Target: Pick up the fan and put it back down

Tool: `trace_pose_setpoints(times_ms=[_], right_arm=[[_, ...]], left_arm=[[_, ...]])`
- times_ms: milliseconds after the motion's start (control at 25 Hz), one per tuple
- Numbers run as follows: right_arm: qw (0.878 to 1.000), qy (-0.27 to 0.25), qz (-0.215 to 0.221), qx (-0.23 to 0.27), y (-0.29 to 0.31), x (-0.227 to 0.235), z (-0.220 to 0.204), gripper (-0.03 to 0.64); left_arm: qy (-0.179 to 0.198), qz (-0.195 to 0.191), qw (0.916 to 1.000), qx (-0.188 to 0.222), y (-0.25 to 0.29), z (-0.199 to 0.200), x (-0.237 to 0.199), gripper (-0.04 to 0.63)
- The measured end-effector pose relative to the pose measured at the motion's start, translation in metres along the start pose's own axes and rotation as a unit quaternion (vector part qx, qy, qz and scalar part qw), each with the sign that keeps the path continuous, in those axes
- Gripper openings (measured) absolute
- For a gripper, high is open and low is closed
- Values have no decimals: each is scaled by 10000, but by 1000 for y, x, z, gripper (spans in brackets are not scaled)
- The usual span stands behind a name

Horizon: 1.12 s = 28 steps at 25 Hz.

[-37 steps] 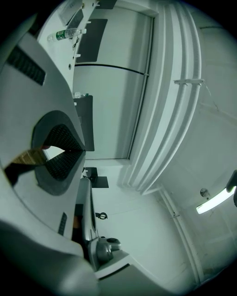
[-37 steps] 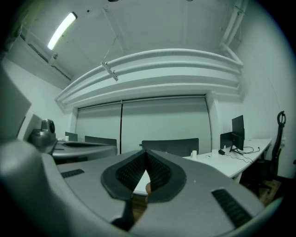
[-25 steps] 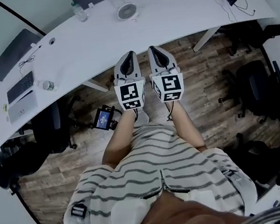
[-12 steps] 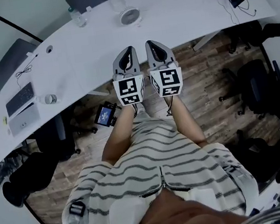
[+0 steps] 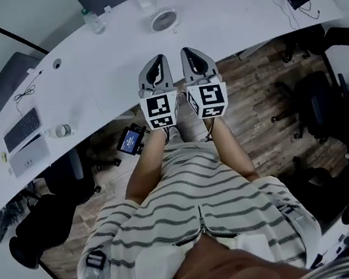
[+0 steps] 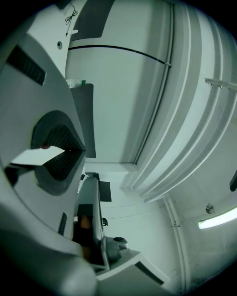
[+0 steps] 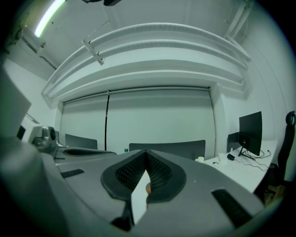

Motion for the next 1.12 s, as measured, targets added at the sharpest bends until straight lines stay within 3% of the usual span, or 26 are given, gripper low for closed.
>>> trace_pose_setpoints(times_ms=[360,1120], right_arm=[[9999,166,33,7,15,21,8,11],[9988,176,454,5,107,97,23,11]], left_arm=[[-27,-76,9999,-91,29,-1,6,8],[194,438,9988,-93,129,15,-3,8]])
Point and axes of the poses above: the fingertips, and each gripper's own axes: y forward along the fingers, x to its right, z out of its top, the point moved 9 cm from there along -y, backward along the fingers, and after that the axes turned 11 degrees about y, right-handed, at the moved point
